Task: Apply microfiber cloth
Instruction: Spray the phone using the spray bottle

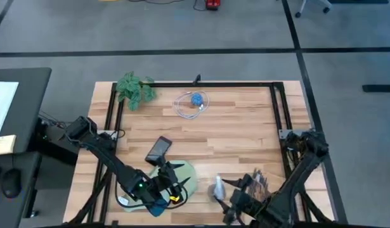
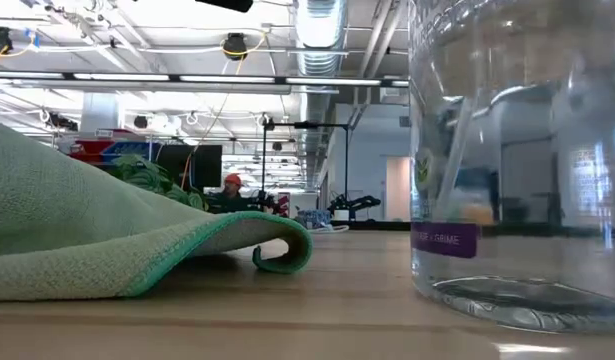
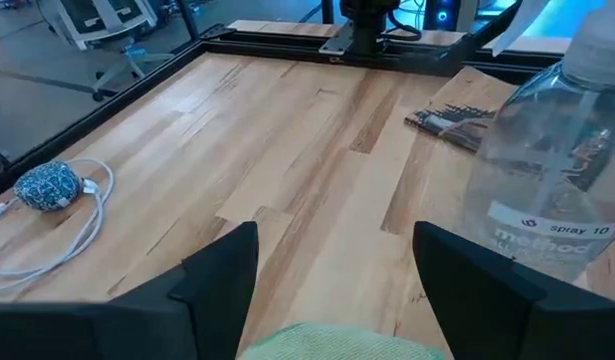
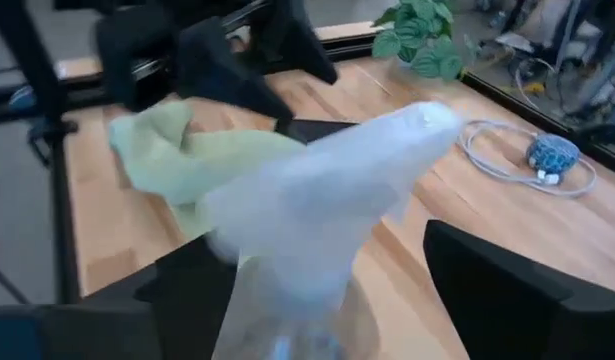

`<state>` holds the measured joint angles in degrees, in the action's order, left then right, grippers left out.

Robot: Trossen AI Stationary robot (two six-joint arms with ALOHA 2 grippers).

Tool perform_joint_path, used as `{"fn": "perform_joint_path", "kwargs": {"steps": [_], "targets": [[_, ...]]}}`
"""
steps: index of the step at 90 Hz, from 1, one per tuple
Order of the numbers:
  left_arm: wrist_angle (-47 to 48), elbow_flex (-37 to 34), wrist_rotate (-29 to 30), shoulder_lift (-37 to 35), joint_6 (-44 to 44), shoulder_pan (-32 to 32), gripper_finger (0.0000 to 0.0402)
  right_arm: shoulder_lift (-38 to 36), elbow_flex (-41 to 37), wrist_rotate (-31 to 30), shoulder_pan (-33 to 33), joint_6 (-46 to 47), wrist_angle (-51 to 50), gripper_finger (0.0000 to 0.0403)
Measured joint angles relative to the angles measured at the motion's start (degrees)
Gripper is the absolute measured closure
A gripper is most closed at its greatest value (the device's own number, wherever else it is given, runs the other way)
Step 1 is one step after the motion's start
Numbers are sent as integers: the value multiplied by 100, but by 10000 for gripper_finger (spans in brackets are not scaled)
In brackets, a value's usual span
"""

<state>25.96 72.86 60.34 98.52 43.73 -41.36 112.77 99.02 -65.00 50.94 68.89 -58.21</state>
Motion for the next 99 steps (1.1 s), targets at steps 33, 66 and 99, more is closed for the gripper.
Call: {"fn": "perform_joint_path", "kwargs": {"steps": [33, 66, 99], "targets": [[4, 0, 2, 0, 4, 0, 157, 2, 0, -87, -54, 9, 74, 172], [7, 0, 0, 0, 24, -1, 157, -5, 4, -213, 132, 6, -638, 294], [34, 0, 0, 0, 25, -1, 157, -520, -59, -678, 866, 2000, -3270, 294]]}}
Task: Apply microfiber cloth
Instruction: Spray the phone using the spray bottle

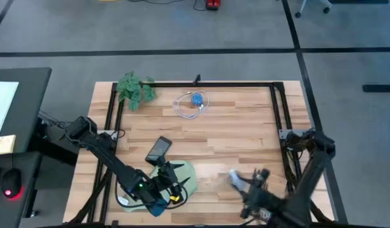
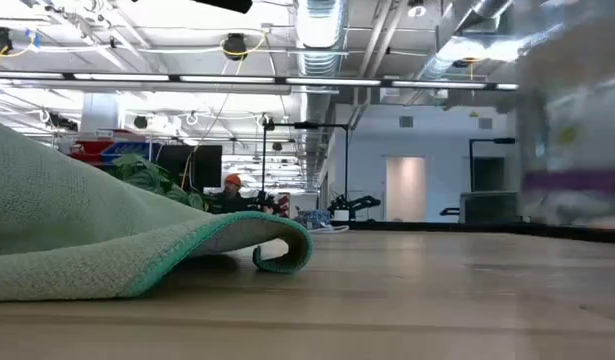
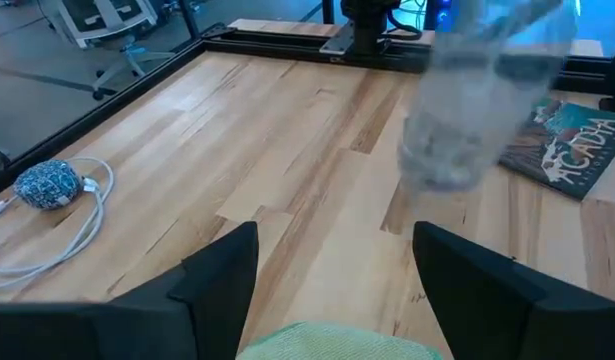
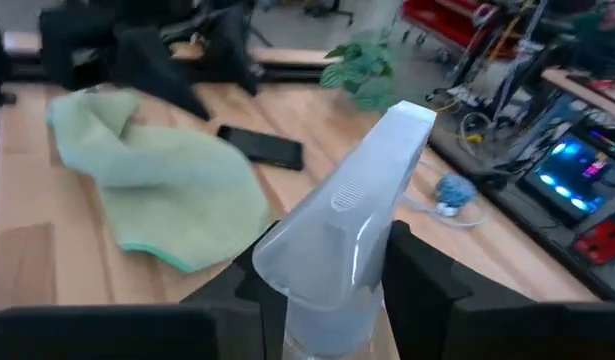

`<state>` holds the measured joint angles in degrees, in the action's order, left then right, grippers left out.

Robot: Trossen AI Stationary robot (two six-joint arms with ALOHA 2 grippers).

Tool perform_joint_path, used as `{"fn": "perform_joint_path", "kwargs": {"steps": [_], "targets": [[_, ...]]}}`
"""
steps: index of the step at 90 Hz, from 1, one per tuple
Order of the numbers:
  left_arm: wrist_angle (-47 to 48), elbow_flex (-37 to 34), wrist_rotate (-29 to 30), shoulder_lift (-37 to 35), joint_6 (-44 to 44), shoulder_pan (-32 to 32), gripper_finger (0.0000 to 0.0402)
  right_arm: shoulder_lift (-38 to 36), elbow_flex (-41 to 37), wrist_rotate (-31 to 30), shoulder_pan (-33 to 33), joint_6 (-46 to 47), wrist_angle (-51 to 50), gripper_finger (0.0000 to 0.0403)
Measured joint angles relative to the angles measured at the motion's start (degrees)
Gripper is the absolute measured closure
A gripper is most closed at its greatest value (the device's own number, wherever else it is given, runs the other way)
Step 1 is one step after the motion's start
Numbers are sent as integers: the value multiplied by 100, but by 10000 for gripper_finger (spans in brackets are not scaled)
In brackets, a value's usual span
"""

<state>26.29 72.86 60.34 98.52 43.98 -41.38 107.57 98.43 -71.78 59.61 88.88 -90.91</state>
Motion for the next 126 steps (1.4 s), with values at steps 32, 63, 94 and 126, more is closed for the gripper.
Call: {"fn": "perform_joint_path", "kwargs": {"steps": [32, 63, 94, 126], "targets": [[-66, 4, -52, 361, 87, 56, 157, -990, -1803, -151, 442, 908, 1385, 294], [-192, 8, -233, 372, 154, 60, 157, -993, -2467, -327, 407, 969, 1953, 295], [-97, 430, -1322, 247, -597, -6, 157, -960, -2444, 394, 298, -222, 1921, 107], [3066, 1141, -1609, 249, 1971, -98, 157, -970, -1301, 732, 178, -1041, 977, 65]]}}
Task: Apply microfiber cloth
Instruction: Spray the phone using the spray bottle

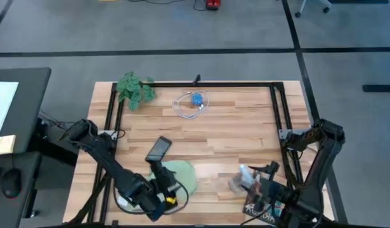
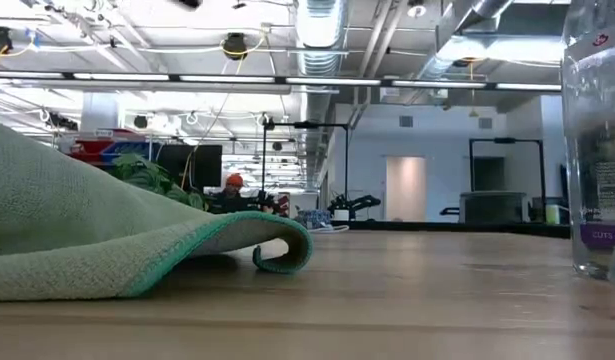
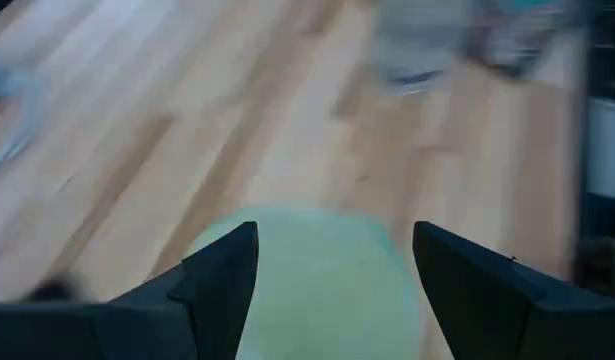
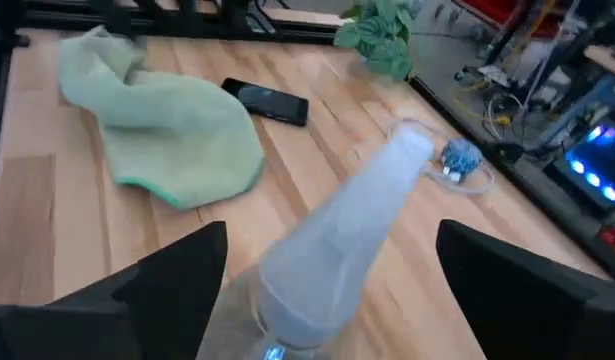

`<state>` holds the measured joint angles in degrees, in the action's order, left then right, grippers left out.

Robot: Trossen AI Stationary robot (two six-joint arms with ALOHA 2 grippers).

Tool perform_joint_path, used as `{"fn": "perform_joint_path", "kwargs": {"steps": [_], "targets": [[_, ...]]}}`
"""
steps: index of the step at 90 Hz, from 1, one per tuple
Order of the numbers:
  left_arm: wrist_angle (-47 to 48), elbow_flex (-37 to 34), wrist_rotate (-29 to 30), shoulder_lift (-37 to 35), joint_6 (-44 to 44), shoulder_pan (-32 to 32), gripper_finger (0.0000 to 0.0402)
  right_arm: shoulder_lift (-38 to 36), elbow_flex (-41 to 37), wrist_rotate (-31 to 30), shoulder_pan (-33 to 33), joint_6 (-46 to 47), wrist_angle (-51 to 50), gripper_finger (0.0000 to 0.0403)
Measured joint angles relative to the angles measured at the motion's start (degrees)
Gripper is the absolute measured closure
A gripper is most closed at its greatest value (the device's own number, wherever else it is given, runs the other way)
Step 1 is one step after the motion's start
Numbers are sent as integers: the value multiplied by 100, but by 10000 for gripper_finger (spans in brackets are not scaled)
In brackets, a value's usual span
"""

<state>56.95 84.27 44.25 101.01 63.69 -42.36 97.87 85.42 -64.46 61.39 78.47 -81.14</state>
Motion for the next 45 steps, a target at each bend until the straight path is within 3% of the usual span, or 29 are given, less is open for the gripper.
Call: {"fn": "perform_joint_path", "kwargs": {"steps": [10, 21, 45], "targets": [[1155, 0, -30, -4, 1010, 121, 163, -1, 240, -3, -34, -335, -64, 74], [1863, 0, -280, -143, 1253, 417, 176, -1, 383, -6, -81, -608, -68, 77], [1543, -938, -534, -1338, 765, 1176, 207, 1, 1151, -62, -370, -1948, 56, 77]]}}
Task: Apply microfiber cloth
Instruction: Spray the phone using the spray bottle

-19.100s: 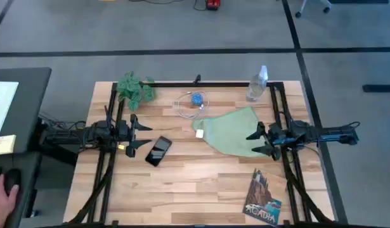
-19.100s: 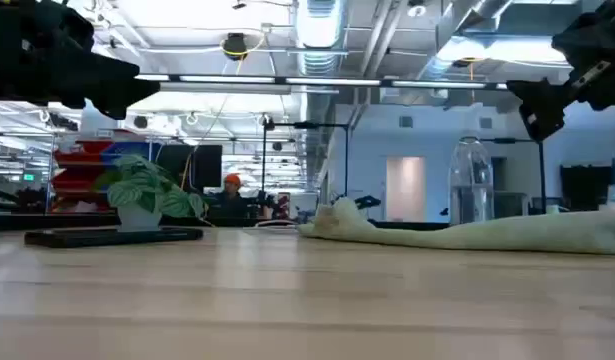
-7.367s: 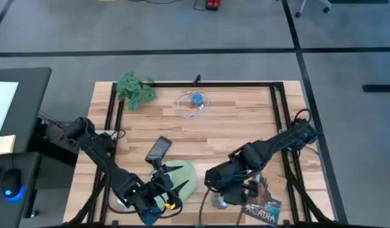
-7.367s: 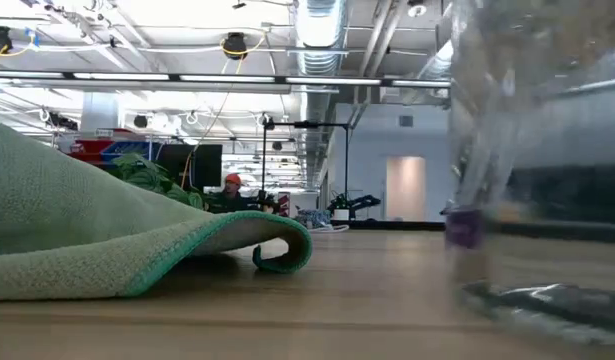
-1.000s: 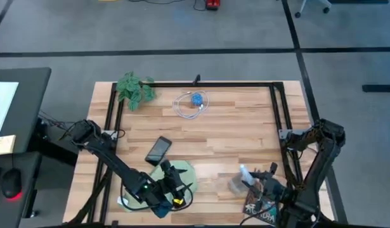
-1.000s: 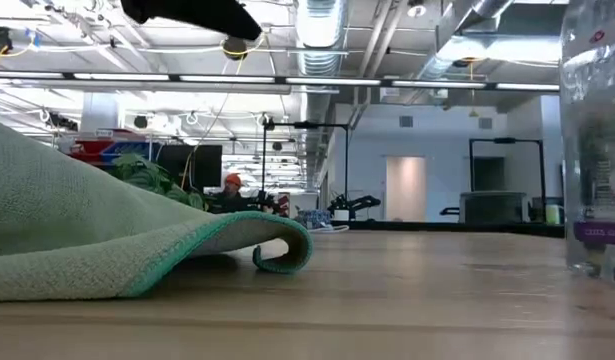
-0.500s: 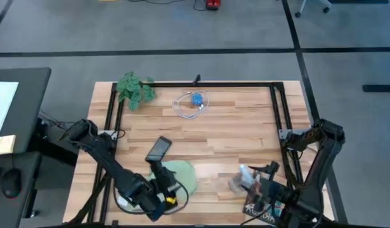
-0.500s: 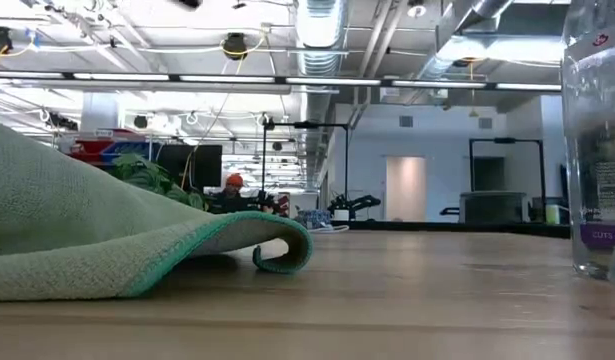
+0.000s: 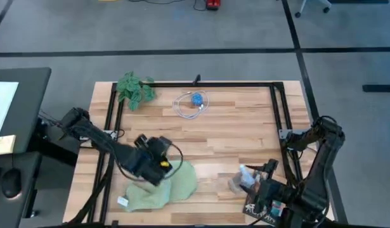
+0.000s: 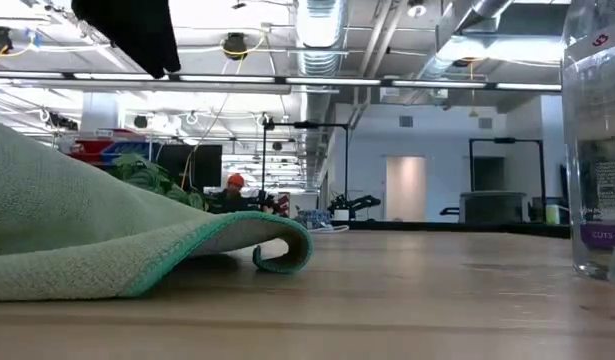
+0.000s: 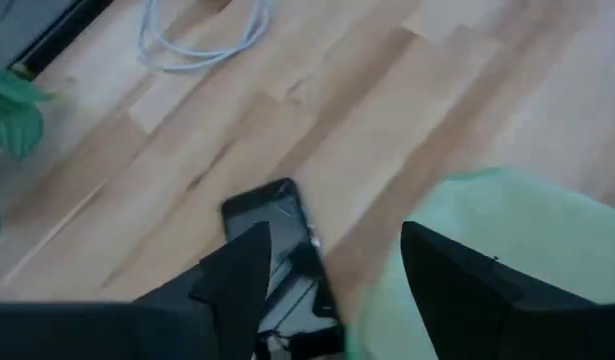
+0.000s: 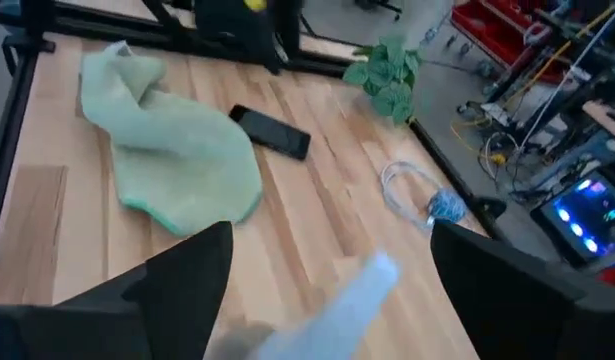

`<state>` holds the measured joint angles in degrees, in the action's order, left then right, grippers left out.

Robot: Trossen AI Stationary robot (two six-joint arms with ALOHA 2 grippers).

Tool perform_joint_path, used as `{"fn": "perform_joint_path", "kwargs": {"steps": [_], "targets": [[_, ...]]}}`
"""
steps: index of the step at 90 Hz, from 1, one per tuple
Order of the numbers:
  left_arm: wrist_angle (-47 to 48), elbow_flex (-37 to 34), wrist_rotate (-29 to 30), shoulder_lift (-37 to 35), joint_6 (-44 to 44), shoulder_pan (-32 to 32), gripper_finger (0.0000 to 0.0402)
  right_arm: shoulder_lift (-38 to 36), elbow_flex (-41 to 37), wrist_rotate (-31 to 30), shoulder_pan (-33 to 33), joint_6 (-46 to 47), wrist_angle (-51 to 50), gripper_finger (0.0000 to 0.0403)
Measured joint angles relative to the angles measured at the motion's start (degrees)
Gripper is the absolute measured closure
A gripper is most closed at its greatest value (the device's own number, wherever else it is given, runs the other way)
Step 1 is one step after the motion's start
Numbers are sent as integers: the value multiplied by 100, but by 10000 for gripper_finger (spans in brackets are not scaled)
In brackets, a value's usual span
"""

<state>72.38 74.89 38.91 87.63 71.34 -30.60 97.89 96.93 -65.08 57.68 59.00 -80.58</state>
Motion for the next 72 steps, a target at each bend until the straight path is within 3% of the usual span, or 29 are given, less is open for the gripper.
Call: {"fn": "perform_joint_path", "kwargs": {"steps": [14, 27, 36, 57, 72], "targets": [[-553, -1202, -52, -1000, 461, 134, 214, -2, 504, 393, -495, -1523, 708, 77], [-1104, -2367, -174, -1743, 1005, 124, 214, -2, 647, 1788, -1456, -3488, 2049, 77], [-1560, -3002, -393, -2062, 1181, 104, 214, 61, 648, 3026, -2315, -4317, 2902, 77], [-3276, -4177, -1203, -2193, 1402, -16, 214, 958, 647, 5185, -4092, -4810, 4124, 77], [-4787, -4902, -1309, -2048, 1612, -131, 214, 1803, 647, 5952, -4903, -4537, 4463, 83]]}}
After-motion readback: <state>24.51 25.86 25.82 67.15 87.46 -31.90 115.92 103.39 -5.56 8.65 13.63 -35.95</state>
